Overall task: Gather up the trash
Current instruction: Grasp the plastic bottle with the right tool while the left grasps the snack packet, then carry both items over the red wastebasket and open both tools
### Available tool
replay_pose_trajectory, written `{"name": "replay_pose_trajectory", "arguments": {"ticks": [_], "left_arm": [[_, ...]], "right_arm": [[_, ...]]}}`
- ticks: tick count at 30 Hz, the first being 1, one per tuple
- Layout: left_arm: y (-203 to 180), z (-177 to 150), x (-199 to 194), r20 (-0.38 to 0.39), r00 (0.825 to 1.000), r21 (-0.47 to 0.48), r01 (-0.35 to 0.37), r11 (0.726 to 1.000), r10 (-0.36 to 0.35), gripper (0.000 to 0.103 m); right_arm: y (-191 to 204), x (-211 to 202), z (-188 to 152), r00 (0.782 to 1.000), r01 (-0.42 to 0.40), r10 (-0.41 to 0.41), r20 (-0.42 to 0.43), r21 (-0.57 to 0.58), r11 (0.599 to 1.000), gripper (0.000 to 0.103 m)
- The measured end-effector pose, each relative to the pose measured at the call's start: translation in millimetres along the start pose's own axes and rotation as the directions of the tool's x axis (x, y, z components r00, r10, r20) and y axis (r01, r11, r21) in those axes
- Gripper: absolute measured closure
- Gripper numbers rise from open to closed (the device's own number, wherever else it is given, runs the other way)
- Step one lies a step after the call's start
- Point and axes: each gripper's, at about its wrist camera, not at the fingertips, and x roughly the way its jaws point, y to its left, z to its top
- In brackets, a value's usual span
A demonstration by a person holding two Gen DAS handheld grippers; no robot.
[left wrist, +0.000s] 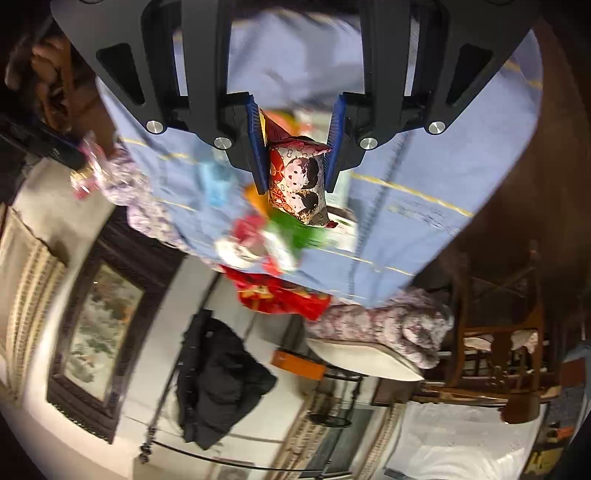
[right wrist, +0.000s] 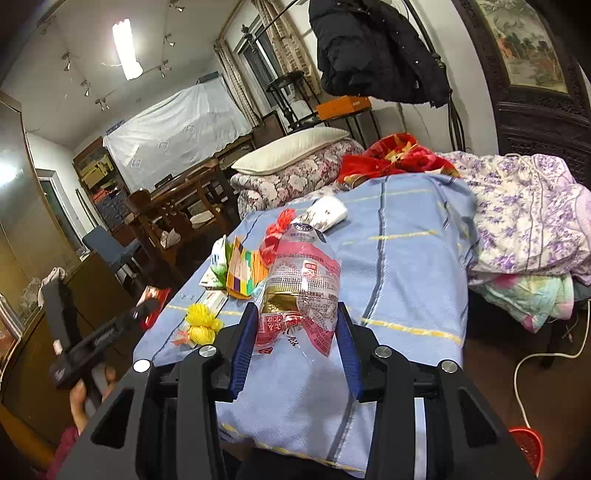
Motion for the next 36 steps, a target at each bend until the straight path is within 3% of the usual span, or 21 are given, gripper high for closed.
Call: {"name": "replay_pose_trajectory", "arguments": {"ticks": [4,9,18,27,33,36], "left_arm": [[-29.6,-2.3,-15.5,-0.017,0.998,0.009,0.057,0.998,-0.057,0.072],[-76.1,0.7,-27.7,-0.014,0.997,0.094,0.081,0.992,-0.080,0.072],[-167.2,-11.3,-36.9,-0.059,0.979,0.219,0.205,0.954,-0.197,0.072],[-252.8,-52.9,-22.4,-0.185,0.946,0.334,0.316,0.888,-0.267,0.072],[-307.9,-90.6,2.9,-0.300,0.914,0.397,0.380,0.835,-0.273,0.072],[-333.5,-112.4,22.6,-0.373,0.888,0.413,0.418,0.809,-0.268,0.072]], "right_arm": [[-5.5,-21.6,12.3,0.998,-0.041,0.040,0.040,0.024,0.999,0.061],[-7.8,-52.3,28.4,0.993,-0.068,0.066,0.102,0.019,0.997,0.061],[-45.0,-121.2,45.2,0.979,-0.081,0.067,0.192,0.067,0.994,0.061],[-158.6,-175.8,-23.3,0.981,0.080,-0.122,0.153,0.259,0.963,0.060],[-244.9,-160.2,-103.2,0.969,0.237,-0.246,-0.022,0.368,0.899,0.057],[-285.4,-130.4,-148.6,0.956,0.293,-0.253,-0.150,0.423,0.857,0.055]]}}
